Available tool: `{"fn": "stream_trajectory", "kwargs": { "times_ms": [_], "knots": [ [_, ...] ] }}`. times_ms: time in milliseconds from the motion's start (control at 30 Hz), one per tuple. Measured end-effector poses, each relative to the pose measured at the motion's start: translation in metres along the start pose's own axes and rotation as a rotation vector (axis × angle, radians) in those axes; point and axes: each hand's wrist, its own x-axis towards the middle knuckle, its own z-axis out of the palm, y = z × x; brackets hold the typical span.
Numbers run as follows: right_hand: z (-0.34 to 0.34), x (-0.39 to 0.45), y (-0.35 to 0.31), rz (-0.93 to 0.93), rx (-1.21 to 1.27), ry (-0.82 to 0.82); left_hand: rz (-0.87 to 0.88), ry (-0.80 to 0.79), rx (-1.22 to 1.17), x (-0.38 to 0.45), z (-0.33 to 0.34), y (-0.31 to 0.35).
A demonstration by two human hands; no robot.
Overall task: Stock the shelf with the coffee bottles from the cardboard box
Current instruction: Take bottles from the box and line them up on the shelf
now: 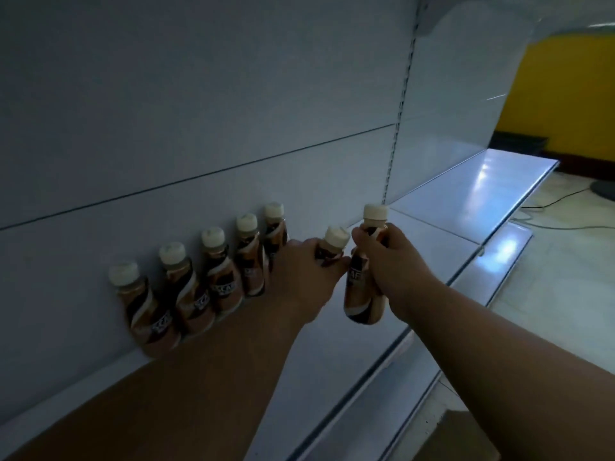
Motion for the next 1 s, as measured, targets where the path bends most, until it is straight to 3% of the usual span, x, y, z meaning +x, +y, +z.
{"fn": "stream_trajectory", "kwargs": {
  "times_ms": [200, 400, 600, 700, 833, 1000],
  "knots": [
    [0.011, 0.075, 0.030, 0.009, -0.262, -0.009, -0.023, 0.148, 0.187, 0.067, 0.004, -0.011],
    [0.021, 0.114, 0.031, -0.055, -0.327, 0.011, 0.222, -0.068, 0.516, 0.111, 0.002, 0.002],
    [0.036, 0.138, 0.029, -0.123, -0.378, 0.001, 0.093, -0.308, 0.556, 0.135, -0.012, 0.012],
    [0.039, 0.149, 0.024, -0.146, -0.396, -0.012, 0.122, -0.285, 0.644, 0.136, -0.011, 0.013],
    [0.041, 0.162, 0.020, -0.152, -0.441, -0.031, 0.240, -0.160, 0.945, 0.138, -0.008, 0.019],
    [0.051, 0.169, 0.020, -0.160, -0.430, -0.053, 0.189, -0.150, 1.050, 0.145, -0.015, 0.016]
  ]
}}
